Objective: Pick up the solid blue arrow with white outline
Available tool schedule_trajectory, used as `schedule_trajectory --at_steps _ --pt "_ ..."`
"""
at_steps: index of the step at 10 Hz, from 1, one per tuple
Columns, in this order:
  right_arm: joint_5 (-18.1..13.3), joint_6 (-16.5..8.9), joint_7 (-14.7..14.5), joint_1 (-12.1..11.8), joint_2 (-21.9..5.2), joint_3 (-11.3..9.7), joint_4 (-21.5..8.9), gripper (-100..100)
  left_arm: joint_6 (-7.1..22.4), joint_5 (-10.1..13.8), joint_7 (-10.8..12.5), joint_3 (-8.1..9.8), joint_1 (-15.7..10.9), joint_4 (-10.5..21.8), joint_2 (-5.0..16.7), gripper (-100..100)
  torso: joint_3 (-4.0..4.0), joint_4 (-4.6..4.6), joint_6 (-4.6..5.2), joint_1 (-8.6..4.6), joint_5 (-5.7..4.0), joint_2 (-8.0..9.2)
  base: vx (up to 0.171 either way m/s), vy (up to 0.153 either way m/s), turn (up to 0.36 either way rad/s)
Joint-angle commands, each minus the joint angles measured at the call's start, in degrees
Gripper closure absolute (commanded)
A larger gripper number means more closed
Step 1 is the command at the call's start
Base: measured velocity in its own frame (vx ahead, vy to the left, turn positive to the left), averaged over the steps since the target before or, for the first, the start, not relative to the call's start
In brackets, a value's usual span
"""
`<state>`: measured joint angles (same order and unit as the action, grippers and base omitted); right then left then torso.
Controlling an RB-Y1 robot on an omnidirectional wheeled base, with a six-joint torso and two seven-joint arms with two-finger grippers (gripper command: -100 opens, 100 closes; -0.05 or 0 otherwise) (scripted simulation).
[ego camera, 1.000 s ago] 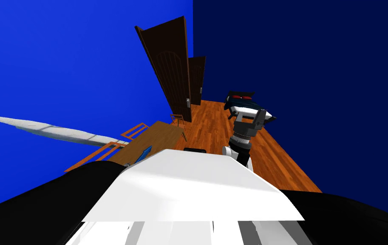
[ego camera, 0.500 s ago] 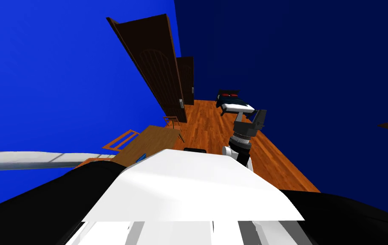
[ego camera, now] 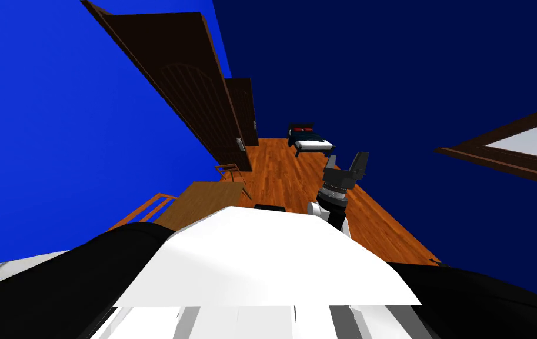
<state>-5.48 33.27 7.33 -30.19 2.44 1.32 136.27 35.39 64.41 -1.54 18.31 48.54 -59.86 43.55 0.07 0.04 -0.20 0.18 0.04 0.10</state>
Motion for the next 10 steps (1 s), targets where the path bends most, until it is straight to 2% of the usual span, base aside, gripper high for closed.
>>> schedule_trajectory --at_steps 1,3,6,7,8,9,10 --pt "0.00 0.00 0.00 0.00 0.00 0.00 0.00 0 2.43 1.66 -0.57 -0.02 -0.48 2.22 0.12 -100 0.00 0.00 0.00 0.00 0.00 0.00 -0.023 0.007 -0.201" --pt "0.00 0.00 0.00 0.01 0.00 -0.01 0.00 0 5.36 3.45 -0.81 -0.09 -0.93 4.64 0.06 -100 -0.01 0.00 0.08 -0.02 -0.01 -0.01 -0.032 0.015 -0.406" --pt "0.00 0.00 0.00 0.00 0.00 0.00 0.00 0 8.36 5.07 -0.99 -0.29 -1.60 7.04 -0.14 -100 0.01 0.01 0.02 0.05 0.01 0.02 -0.036 0.023 -0.207" --pt "0.00 0.00 0.00 0.00 0.00 0.00 0.00 0 7.65 4.85 -1.14 -0.22 -1.61 6.82 -0.03 -100 0.00 0.00 0.03 0.01 0.01 0.00 -0.013 0.007 -0.046" --pt "0.00 0.00 0.00 -0.01 0.00 0.00 0.00 0 7.89 4.91 -1.18 -0.23 -1.70 6.95 0.00 0 -0.03 -0.01 -0.03 -0.02 0.00 -0.05 0.000 0.000 0.000" --pt "0.00 0.00 0.00 -0.01 0.00 0.00 0.00 0 8.51 3.13 -1.21 -3.09 -4.55 6.94 0.85 -100 -0.05 -0.02 -0.02 -0.05 -0.01 -0.09 0.053 0.034 0.382" --pt "0.00 0.00 0.00 -0.03 0.00 0.02 0.00 0 8.51 3.13 -1.21 -3.59 -6.19 6.94 0.85 -100 -0.15 -0.05 -0.10 0.03 0.02 -0.28 0.063 0.033 0.402"
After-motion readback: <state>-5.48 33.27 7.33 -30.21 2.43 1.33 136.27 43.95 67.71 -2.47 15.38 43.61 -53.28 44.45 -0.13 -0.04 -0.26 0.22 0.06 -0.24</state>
